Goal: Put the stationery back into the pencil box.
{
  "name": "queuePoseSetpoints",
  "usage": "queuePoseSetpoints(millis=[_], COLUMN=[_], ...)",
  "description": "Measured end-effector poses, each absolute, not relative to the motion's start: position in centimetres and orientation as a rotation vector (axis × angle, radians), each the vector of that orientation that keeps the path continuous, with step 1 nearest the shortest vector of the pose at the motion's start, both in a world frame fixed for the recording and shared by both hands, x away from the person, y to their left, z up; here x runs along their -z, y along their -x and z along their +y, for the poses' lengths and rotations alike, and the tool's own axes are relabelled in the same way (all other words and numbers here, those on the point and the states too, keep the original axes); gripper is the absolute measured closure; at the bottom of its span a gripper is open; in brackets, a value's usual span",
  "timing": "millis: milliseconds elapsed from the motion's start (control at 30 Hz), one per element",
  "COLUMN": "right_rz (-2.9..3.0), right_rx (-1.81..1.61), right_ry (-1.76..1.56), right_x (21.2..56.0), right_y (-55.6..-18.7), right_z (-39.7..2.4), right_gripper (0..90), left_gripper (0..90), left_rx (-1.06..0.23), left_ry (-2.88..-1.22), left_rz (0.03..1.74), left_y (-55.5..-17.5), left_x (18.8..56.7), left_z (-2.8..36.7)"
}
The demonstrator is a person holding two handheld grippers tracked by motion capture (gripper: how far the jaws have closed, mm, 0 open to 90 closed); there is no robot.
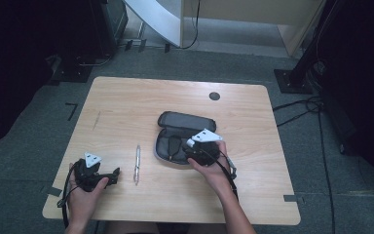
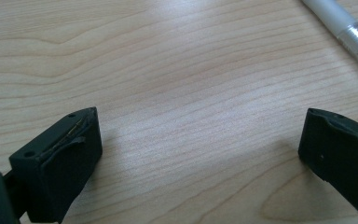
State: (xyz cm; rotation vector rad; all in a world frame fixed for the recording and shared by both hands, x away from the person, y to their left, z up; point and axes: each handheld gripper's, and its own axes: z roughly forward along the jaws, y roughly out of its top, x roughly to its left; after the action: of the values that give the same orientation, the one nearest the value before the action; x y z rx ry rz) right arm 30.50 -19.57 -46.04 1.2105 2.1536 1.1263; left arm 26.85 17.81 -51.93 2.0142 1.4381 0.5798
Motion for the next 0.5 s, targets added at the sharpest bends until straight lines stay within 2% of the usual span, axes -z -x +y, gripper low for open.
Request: queuePoseSetpoints(millis=[167,400,500], right_rz=[2.091,2.020,2.001], right_rx=[-1.116,-1.054,-1.048], right_ry=[-1.267,-1.382,-1.423], right_x=[45.5,45.8,46.0], right_y=[-29.5,-28.4,-28.0], right_z=[-21.6,-24.9,-26.3], right_gripper=[26.6,1.8,0.0], left_gripper=[0.0,0.0,0.0], left_rx=[-0.580,-0.580,-0.580], left_ry=[-2.014,-2.014,-2.014], left_rz=[1.438,1.438,1.438], left_y=[-26.9,-26.9,-26.9], left_x=[51.9,51.9,51.9], left_z=[17.8,17.8,17.8])
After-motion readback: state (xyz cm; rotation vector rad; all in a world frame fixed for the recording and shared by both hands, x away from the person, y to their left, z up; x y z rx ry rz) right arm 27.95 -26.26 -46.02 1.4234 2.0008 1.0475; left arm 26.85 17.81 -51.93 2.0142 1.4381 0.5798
